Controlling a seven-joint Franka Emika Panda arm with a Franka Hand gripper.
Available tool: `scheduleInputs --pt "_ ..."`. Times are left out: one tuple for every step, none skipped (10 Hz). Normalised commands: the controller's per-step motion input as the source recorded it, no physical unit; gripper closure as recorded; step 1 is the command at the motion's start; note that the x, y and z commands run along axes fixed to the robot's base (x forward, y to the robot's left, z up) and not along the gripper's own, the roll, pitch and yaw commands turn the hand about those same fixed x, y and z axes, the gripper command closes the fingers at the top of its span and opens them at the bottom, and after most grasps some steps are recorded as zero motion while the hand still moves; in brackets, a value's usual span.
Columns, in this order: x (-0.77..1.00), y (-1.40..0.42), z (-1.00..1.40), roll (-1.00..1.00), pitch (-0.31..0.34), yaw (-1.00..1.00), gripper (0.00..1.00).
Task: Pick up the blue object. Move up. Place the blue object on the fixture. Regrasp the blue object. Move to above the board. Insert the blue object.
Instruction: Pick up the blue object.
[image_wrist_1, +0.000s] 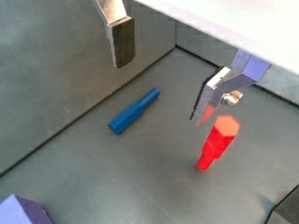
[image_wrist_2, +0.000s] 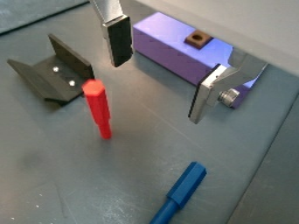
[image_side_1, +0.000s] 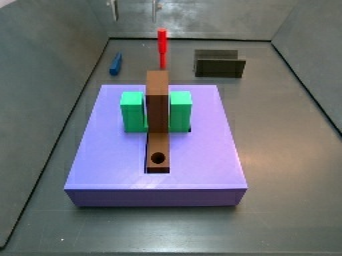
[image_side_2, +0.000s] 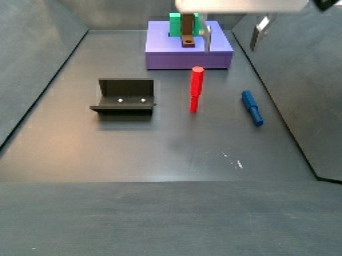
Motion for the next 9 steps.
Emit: scheduleInputs --pt "-0.12 -0.06 -0.53 0.15 -0.061 0.00 0.00" --pt "-0.14 -0.10 -0.51 0.14 -0.043 0.00 0.00" --pt "-0.15 -0.10 -0.47 0.11 -0.043 0.00 0.00" --pt "-0.23 -0.10 -0.42 0.06 -0.061 0.00 0.00" --pt "-0.30 -0.12 -0.40 0.03 -0.083 0.00 0.00" --pt "-0.31 -0.06 -0.35 0.08 -0.077 0.00 0.00" --pt "-0.30 0.00 -0.40 0.23 -0.096 0.13 0.00" --pt "-0.21 0.00 -0.42 0.39 -0.089 0.29 0.00" --pt "-0.21 0.00 -0.43 0.41 -0.111 0.28 0.00"
